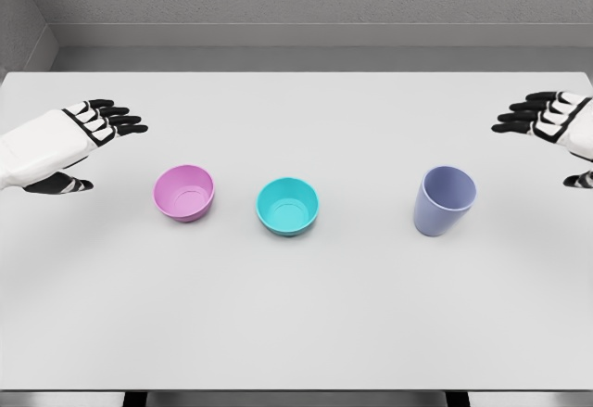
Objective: Stacking bowl and cup with both arms
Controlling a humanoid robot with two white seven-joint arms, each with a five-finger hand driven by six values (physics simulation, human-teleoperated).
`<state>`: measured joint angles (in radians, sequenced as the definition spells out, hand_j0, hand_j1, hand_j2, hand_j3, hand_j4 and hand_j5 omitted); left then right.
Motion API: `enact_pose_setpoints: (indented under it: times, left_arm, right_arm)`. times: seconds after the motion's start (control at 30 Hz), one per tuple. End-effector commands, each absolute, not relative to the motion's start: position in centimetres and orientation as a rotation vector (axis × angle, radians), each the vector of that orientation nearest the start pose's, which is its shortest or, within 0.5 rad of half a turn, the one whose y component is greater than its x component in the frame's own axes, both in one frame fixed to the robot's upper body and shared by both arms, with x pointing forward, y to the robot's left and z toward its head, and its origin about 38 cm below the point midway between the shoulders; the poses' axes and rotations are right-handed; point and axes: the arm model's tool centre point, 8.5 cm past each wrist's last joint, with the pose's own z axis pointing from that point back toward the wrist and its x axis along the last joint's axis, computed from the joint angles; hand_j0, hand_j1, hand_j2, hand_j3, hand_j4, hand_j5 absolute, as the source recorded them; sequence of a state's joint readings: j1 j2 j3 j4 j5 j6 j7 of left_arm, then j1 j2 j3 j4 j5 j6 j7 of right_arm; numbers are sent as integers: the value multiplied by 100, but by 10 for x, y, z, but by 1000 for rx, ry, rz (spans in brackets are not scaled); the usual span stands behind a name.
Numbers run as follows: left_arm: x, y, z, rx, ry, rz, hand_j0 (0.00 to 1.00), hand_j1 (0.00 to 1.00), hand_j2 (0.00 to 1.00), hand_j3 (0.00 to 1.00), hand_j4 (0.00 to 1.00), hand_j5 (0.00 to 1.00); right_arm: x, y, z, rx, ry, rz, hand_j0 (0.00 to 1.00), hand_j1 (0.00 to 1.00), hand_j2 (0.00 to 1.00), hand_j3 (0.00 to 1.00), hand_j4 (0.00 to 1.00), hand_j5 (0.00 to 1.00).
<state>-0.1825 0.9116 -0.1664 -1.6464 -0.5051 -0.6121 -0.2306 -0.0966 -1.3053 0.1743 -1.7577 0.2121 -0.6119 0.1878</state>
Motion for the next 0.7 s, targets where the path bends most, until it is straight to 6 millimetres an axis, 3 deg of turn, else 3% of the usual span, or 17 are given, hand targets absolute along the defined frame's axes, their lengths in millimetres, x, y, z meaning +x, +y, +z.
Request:
enact_pose_setpoints:
  times: [0.0,0.2,0.3,0.37,0.5,0.67]
  left_arm:
    - [369,366,227,676,-1625,-1853,100,100,100,100,100,100]
    - [372,369,224,677,-1611,-1847,100,100,100,100,100,100]
    - [372,365,224,669,-1618,-1855,100,100,100,100,100,100]
    - [376,354,229,661,-1637,-1888,100,100,100,100,100,100]
    - [398,311,237,590,-1672,-2026,100,100,100,100,100,100]
    - [421,294,231,514,-1611,-2109,100,100,100,100,100,100]
  right_arm:
    - [336,-394,295,-579,-1557,1959,100,100,100,100,100,100]
    - [342,-381,285,-558,-1668,1874,100,100,100,100,100,100]
    - [345,-380,295,-587,-1685,1879,100,100,100,100,100,100]
    - [347,-380,303,-609,-1695,1882,100,100,100,100,100,100]
    - [349,-380,311,-630,-1709,1882,100,100,100,100,100,100]
    - [349,-378,312,-627,-1695,1904,100,100,100,100,100,100]
